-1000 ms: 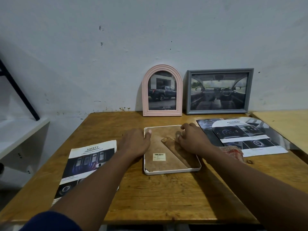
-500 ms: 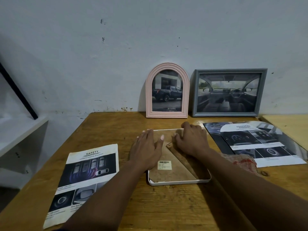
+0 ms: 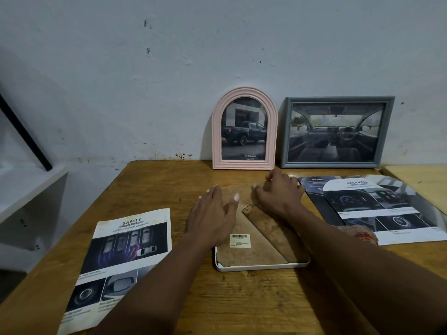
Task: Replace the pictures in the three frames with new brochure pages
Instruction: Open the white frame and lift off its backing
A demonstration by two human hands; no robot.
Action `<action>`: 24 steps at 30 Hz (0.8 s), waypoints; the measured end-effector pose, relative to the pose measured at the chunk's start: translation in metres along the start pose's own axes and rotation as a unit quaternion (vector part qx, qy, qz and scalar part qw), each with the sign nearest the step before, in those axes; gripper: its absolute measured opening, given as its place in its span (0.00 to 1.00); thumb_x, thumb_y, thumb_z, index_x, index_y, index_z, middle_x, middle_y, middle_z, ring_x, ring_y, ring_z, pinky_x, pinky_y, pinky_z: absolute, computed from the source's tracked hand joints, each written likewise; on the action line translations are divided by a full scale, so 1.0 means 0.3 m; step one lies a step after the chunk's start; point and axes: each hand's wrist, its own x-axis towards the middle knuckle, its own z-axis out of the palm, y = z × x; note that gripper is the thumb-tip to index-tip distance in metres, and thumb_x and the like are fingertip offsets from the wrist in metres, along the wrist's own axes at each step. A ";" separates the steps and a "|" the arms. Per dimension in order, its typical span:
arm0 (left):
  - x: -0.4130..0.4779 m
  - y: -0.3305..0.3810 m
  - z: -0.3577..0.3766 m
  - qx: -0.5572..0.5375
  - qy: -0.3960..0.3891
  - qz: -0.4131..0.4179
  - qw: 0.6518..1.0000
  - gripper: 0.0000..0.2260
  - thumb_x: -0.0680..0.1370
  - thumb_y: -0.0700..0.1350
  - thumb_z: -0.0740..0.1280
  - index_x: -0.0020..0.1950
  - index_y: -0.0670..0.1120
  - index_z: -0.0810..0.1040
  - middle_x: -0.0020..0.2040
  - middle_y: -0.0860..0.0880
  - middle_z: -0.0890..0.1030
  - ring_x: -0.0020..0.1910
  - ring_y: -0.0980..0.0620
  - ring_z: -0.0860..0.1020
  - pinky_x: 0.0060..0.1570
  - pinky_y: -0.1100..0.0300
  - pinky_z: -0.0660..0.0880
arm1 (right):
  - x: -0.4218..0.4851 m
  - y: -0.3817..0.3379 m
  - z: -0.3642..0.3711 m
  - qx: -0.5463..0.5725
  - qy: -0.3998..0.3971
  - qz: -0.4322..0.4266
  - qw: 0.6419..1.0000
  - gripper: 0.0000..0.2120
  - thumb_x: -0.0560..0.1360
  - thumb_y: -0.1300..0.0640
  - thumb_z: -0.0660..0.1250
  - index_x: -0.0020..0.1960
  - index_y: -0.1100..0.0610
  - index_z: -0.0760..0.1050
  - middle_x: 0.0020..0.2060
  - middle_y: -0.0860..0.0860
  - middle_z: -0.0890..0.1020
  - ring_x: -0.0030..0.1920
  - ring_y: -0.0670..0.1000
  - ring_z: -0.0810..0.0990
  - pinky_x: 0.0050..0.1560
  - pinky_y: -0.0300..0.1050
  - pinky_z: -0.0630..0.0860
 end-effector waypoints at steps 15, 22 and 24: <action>0.014 -0.019 0.005 -0.057 0.014 0.013 0.998 0.36 0.80 0.70 0.52 0.83 0.53 0.51 0.83 0.51 0.55 0.81 0.41 0.54 0.76 0.42 0.58 | 0.066 -0.051 -0.075 -0.112 -0.026 -0.025 0.993 0.26 0.74 0.34 0.64 0.61 0.53 0.68 0.51 0.55 0.79 0.52 0.58 0.78 0.48 0.52 0.74; 0.030 -0.033 0.014 -0.083 0.032 0.029 0.996 0.35 0.79 0.69 0.56 0.82 0.56 0.54 0.81 0.51 0.61 0.78 0.44 0.61 0.73 0.39 0.64 | 0.042 -0.038 -0.109 -0.006 -0.060 -0.031 0.998 0.22 0.76 0.38 0.66 0.58 0.51 0.64 0.53 0.53 0.76 0.51 0.55 0.77 0.52 0.55 0.77; 0.030 -0.037 0.014 -0.090 0.040 0.031 0.995 0.34 0.79 0.68 0.57 0.81 0.55 0.56 0.80 0.51 0.63 0.77 0.44 0.63 0.72 0.39 0.65 | 0.040 -0.049 -0.119 0.056 -0.075 -0.031 0.995 0.21 0.76 0.41 0.67 0.60 0.51 0.64 0.57 0.53 0.73 0.54 0.55 0.75 0.53 0.52 0.75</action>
